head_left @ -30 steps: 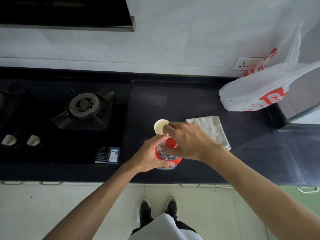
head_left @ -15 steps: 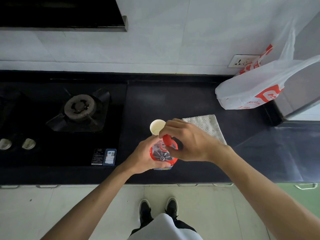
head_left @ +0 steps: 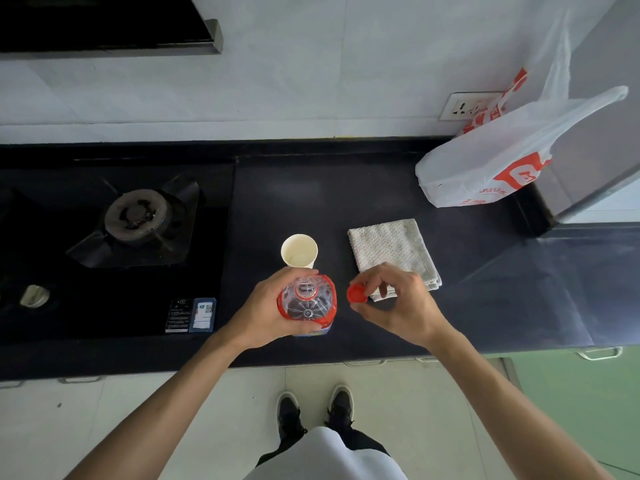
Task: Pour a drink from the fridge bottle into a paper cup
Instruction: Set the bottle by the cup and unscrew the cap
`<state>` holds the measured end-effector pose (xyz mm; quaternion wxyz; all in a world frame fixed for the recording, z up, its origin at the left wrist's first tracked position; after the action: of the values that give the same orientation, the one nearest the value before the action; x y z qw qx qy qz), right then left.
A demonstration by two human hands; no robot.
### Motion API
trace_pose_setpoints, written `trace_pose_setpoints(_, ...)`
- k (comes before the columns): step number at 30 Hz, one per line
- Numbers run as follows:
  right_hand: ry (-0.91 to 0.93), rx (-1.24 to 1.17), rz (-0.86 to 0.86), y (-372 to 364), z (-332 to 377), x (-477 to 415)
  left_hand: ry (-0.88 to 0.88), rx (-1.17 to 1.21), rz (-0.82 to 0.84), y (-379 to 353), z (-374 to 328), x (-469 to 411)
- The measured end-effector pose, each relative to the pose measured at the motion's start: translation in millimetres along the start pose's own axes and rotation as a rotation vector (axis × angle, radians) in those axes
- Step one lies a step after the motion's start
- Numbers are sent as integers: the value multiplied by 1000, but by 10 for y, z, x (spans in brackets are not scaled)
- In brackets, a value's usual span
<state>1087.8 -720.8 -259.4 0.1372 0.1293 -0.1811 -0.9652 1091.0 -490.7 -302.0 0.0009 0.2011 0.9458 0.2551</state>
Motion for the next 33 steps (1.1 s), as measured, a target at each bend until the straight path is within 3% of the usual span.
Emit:
trace_pose_setpoints(15, -188, 338, 141, -213, -1160, 436, 12, -21, 20, 12, 30, -7)
trace_pose_setpoints(33, -233, 367, 142, -317, -1320, 505, 19, -31, 42, -10, 73, -3)
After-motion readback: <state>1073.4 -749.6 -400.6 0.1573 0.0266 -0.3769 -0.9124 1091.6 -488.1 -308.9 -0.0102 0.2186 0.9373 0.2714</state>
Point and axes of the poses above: each hand's wrist, its own x-axis away from the middle knuckle, its own y-axis out of the back of the hand, z = x × y, the point moved 4 cm from there along -x, towards the middle knuckle, and after that the axes turned 7 degrees about -x, right-handed, at the moved point
